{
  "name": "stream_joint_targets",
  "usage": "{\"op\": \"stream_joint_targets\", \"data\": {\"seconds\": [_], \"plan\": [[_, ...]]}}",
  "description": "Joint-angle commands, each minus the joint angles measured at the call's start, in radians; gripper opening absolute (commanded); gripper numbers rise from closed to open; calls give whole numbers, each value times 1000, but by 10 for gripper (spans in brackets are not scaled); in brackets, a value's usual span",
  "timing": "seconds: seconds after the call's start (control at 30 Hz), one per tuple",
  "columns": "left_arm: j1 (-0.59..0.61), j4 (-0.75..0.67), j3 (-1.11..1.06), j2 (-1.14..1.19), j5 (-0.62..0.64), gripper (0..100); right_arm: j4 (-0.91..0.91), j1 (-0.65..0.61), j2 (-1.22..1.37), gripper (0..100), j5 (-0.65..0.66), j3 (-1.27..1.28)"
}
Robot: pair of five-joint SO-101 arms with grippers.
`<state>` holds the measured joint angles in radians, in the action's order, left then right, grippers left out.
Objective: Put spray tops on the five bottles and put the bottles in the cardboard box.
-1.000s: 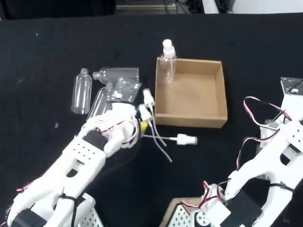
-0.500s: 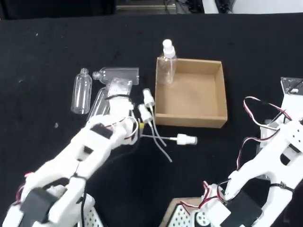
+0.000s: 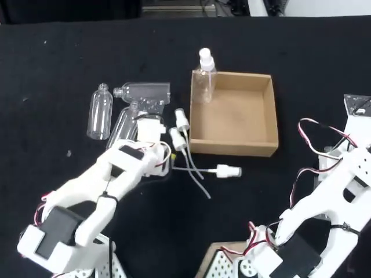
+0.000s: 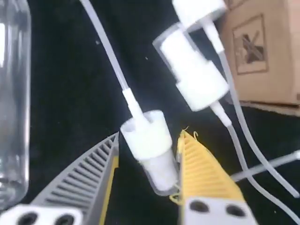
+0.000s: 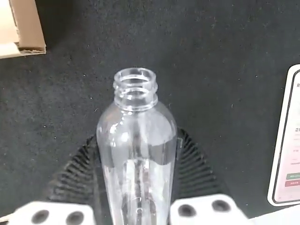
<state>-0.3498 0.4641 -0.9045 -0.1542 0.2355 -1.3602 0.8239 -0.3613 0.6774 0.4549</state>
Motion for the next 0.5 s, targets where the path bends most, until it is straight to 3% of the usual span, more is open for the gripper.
{"op": "stream_joint_targets", "data": {"seconds": [0.0, 0.1, 0.23, 0.47], "plan": [[47, -5, 71, 21, 14, 191, 12, 14, -54, 11, 0, -5], [41, -5, 54, -5, 14, 176, 12, 14, -54, 11, 0, -5], [13, 14, 18, -98, 6, 30, 12, 14, -54, 11, 0, -5], [24, 221, 21, -310, -26, 29, 11, 11, -56, 11, 0, -5]]}}
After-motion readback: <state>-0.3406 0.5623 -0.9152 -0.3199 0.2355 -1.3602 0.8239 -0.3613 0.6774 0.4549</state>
